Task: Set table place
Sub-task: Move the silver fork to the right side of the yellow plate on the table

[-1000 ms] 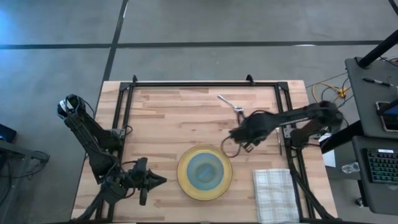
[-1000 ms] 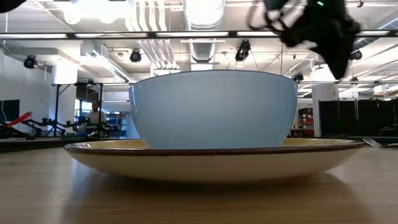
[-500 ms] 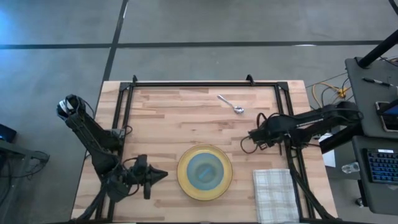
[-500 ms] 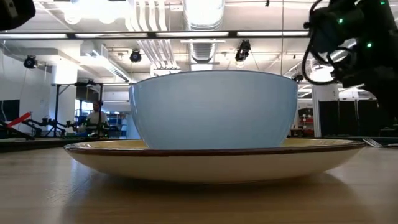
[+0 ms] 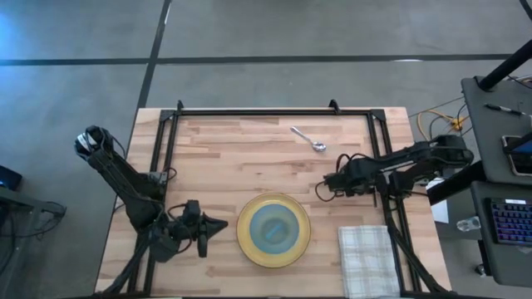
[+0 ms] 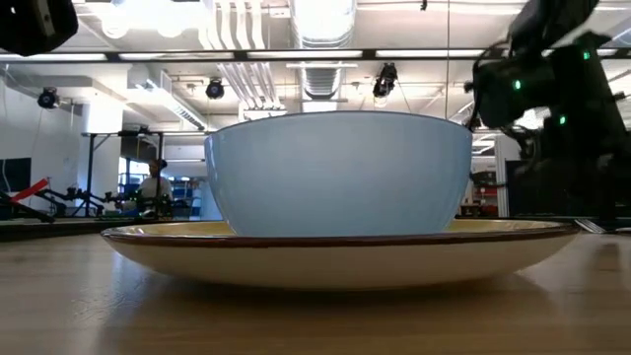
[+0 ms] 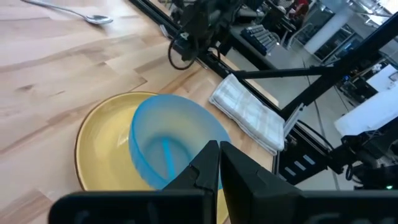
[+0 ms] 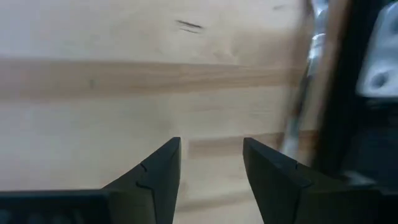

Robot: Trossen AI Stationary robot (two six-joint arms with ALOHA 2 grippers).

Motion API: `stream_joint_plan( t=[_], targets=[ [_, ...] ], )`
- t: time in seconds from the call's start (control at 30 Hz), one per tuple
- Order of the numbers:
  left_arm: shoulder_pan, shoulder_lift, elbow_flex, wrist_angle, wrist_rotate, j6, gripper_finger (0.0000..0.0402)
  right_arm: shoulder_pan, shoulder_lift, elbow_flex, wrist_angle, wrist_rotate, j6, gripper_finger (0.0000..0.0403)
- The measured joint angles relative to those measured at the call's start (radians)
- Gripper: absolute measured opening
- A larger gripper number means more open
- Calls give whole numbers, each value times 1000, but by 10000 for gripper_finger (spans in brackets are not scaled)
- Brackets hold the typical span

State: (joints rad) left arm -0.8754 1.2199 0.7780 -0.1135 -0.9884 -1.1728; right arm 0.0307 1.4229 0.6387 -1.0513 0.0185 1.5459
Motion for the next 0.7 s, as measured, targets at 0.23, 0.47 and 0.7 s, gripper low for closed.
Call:
stream_joint_plan(
  t=[0.23,0.47,0.7],
  targets=[
    [6,-13,0,0,3,0,0,4,-24,-56,46,67,348,166],
    [12,-28,0,-41,18,0,0,1,1,-17,-66,200,659,166],
    [19,-66,0,-87,29,0,0,-2,45,-7,-96,217,720,166]
  ],
)
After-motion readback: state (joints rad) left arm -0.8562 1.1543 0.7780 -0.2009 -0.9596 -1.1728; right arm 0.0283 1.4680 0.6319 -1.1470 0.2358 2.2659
